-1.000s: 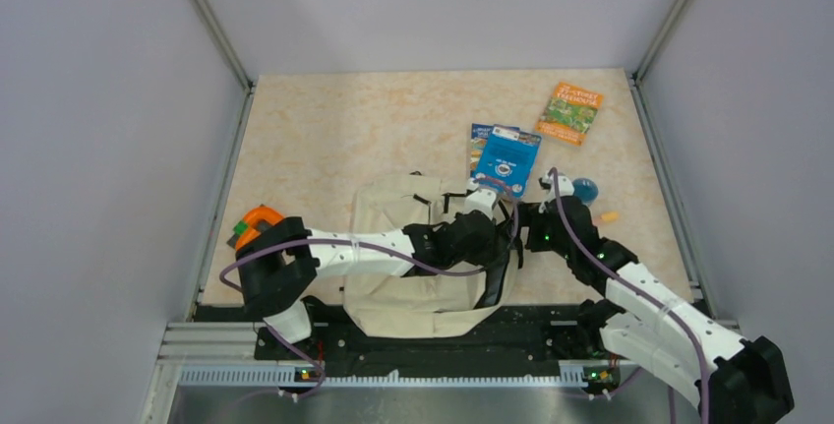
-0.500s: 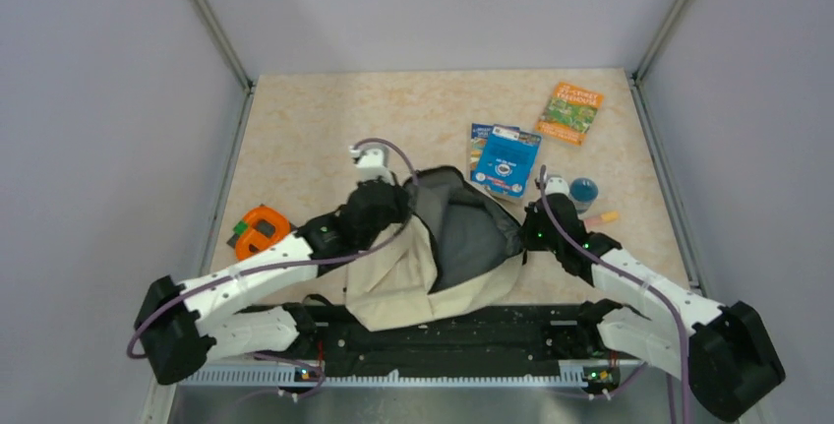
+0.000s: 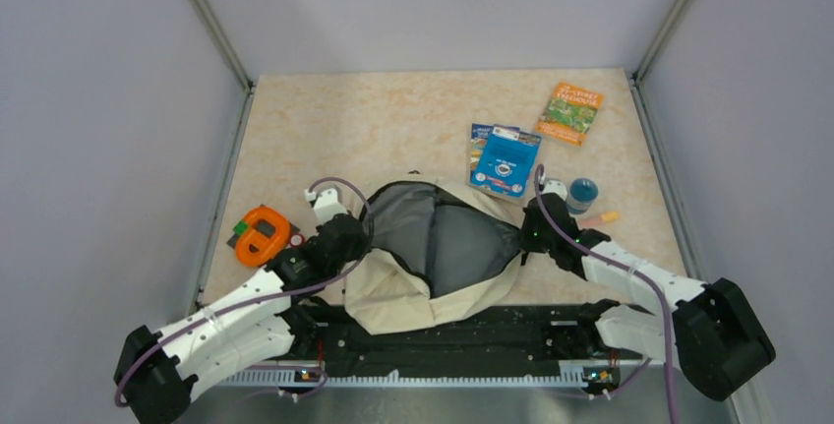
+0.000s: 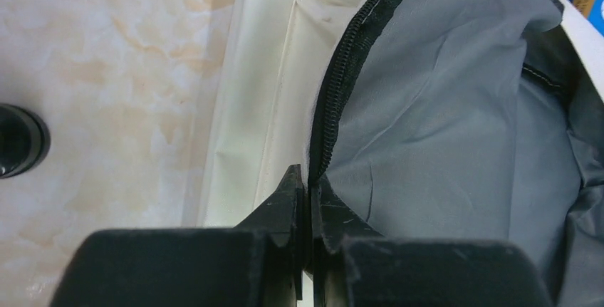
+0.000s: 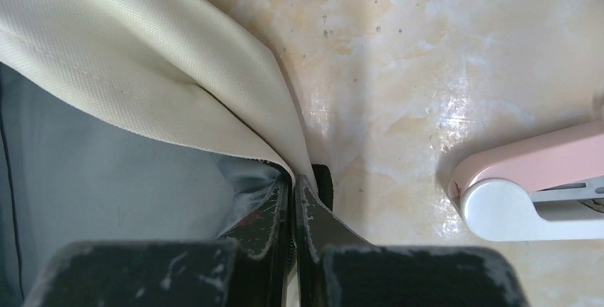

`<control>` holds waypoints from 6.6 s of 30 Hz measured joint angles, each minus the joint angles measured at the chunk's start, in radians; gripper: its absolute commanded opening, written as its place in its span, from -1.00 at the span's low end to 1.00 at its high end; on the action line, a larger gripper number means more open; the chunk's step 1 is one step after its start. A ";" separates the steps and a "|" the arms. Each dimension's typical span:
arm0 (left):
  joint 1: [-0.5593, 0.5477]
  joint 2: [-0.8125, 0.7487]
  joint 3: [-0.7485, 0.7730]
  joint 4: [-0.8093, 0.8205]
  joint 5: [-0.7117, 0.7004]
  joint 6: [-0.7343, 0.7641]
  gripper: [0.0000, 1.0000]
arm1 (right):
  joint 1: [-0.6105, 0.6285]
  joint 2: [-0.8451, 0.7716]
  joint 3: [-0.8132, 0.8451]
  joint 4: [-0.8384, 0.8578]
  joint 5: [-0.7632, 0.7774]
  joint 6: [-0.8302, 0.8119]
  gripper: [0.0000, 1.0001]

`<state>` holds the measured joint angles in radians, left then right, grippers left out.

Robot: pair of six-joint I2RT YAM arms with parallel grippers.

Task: Pack the student bag
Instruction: Adjust the student bag at the center of the board, then pick up the book from the center of the board, then place the book in the student bag.

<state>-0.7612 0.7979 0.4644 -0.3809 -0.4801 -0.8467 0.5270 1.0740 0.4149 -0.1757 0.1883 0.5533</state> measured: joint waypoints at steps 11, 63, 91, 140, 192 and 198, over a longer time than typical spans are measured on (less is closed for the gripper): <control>0.006 0.016 -0.081 0.019 0.113 -0.056 -0.90 | 0.000 -0.014 0.000 0.006 -0.026 0.005 0.29; 0.029 0.379 0.428 0.215 0.489 0.278 0.66 | -0.472 0.352 0.372 0.220 -0.412 -0.058 0.93; 0.341 0.207 0.261 0.119 0.606 0.209 0.71 | -0.517 0.786 0.531 0.453 -0.668 0.089 -0.64; 0.354 -0.037 0.114 0.064 0.772 0.180 -1.00 | -0.033 0.019 0.225 0.021 -0.572 0.054 -1.00; 0.355 0.071 0.325 0.143 1.109 0.357 -1.00 | 0.350 0.677 0.367 0.687 -0.471 0.307 -1.00; 0.355 0.071 0.325 0.150 1.119 0.359 -1.00 | 0.386 0.782 0.419 0.740 -0.466 0.306 -1.00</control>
<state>-0.4061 0.8688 0.7895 -0.2310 0.6392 -0.4873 0.9127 1.8557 0.8337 0.5644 -0.2775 0.8593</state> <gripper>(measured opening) 0.048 0.221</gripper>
